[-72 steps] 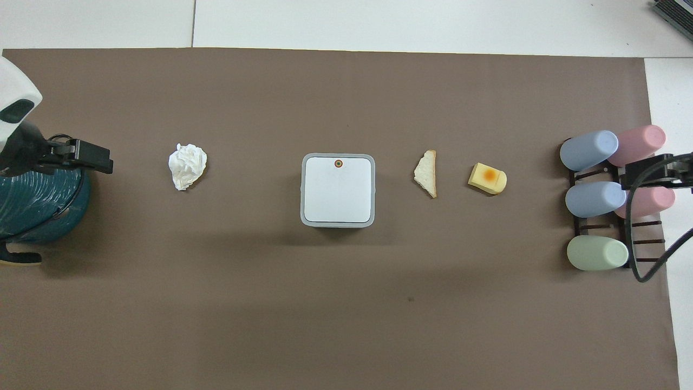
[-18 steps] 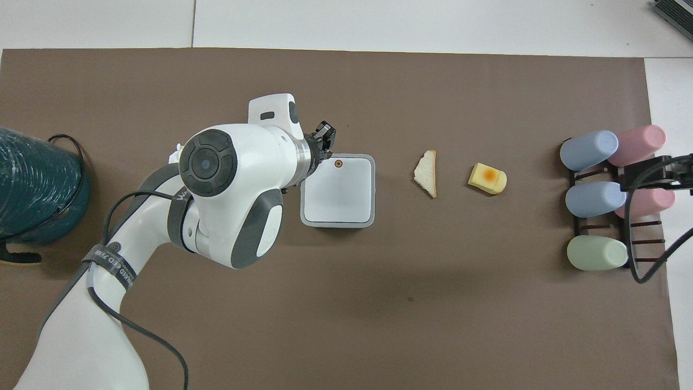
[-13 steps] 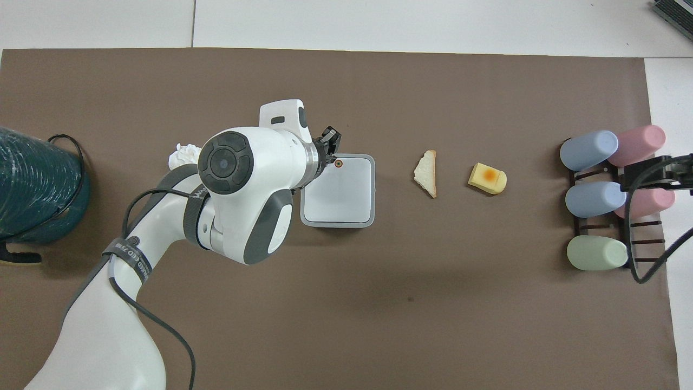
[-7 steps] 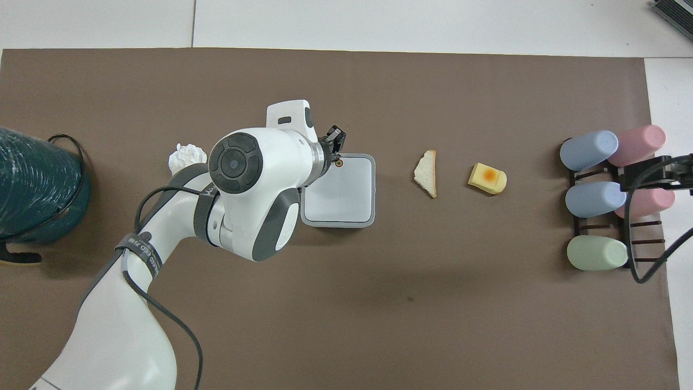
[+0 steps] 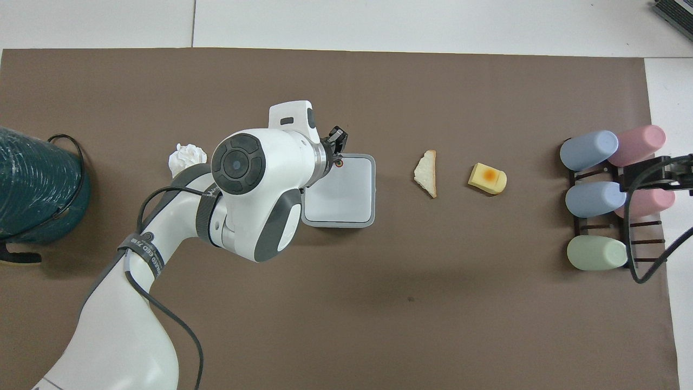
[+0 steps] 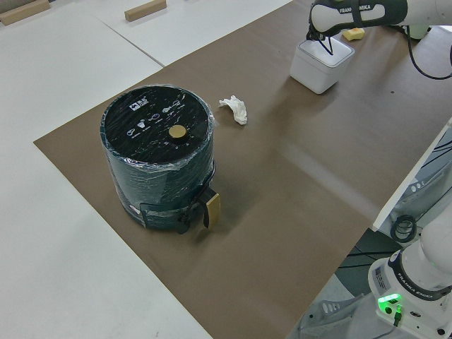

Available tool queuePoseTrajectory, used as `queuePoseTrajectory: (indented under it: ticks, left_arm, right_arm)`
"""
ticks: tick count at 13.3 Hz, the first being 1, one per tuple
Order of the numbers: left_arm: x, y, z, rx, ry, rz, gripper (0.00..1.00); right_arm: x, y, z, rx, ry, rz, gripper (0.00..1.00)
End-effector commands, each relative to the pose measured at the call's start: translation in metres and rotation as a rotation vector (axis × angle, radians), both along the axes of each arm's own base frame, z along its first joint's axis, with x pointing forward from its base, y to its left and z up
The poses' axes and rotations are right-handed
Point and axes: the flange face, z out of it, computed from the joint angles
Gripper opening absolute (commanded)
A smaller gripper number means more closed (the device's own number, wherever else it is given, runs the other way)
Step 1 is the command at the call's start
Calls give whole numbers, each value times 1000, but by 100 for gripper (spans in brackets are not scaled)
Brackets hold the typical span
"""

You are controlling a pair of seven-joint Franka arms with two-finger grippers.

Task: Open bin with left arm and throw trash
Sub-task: 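Lift the bin lid open with the left gripper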

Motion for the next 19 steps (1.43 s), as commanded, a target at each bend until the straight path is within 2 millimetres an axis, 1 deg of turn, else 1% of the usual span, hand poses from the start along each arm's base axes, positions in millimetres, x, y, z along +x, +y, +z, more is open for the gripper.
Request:
queuePoseTrajectory:
  ticks: [1,3,5,6,7,8,10,12,15,16,17,18,19]
  left_arm:
    - [-12,-12,-30,30,43,-14,0]
    - [-19,-18,-34,38,52,-30,0]
    - [-23,-16,-42,52,61,-36,0]
    - [-24,-16,-44,55,64,-38,0]
    - [-22,-15,-41,58,70,-40,0]
    - [-19,-14,-33,65,85,-45,0]
    - [1,-11,3,83,108,-58,0]
    - [23,14,34,89,130,-31,0]
    - [43,52,72,105,173,-8,0]
    - [47,63,79,132,180,-40,0]
    - [49,79,78,184,198,-88,0]
    - [51,98,81,232,203,-154,0]
    - [52,112,83,267,200,-224,0]
  right_arm:
    - [-9,0,0,21,9,21,100]
    - [-9,0,0,21,9,21,100]
    - [-9,0,0,22,9,21,100]
    - [-9,0,0,22,9,21,100]
    - [-9,0,0,22,9,21,100]
    - [-9,0,0,22,9,21,100]
    - [-9,0,0,22,9,21,100]
    - [-9,0,0,22,9,21,100]
    - [-9,0,0,22,8,21,100]
    - [-9,0,0,21,8,21,100]
    - [-9,1,0,22,9,23,100]
    - [-9,0,0,21,9,20,100]
    - [-9,0,0,22,8,21,100]
